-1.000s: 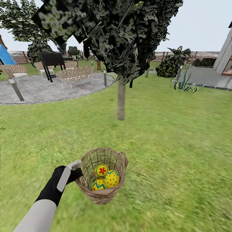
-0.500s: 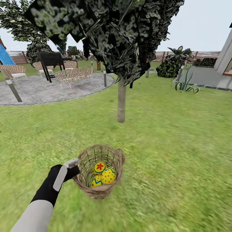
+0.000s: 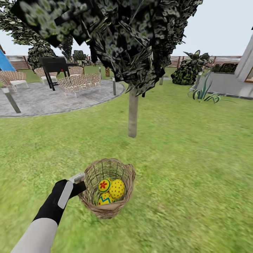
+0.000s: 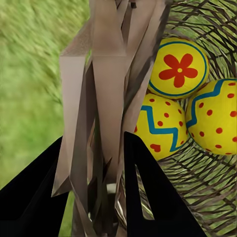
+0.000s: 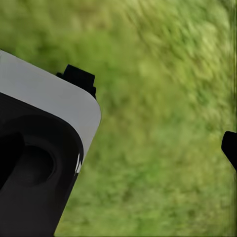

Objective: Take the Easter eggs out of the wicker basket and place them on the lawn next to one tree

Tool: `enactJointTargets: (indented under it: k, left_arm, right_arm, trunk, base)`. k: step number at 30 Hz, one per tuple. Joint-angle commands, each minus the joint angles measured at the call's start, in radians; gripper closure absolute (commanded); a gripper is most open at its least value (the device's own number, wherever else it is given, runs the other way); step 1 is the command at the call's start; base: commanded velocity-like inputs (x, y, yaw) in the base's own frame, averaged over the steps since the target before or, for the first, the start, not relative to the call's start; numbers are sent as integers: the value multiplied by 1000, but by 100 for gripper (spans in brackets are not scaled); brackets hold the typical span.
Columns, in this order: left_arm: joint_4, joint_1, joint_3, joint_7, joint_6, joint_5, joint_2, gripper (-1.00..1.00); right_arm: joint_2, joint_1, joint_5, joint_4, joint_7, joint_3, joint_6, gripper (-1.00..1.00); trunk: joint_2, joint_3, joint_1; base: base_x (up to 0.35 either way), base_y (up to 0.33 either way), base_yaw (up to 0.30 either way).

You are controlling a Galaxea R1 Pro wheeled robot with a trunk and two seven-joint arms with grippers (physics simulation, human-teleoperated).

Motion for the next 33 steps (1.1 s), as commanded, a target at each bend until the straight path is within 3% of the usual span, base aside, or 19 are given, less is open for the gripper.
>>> enactJointTargets:
  k: [1, 33]
  left_arm:
    - [-2, -1, 0, 8, 0, 22, 0, 100]
    - [-4, -1, -2, 8, 0, 21, -6, 100]
  right_arm:
    - [1, -2, 3, 6, -5, 3, -7, -100]
    - [3, -2, 3, 6, -5, 3, -7, -100]
  trunk:
    - [0, -1, 1]
    - [0, -1, 1]
  base:
    - [326, 0, 0]
    - [321, 0, 0]
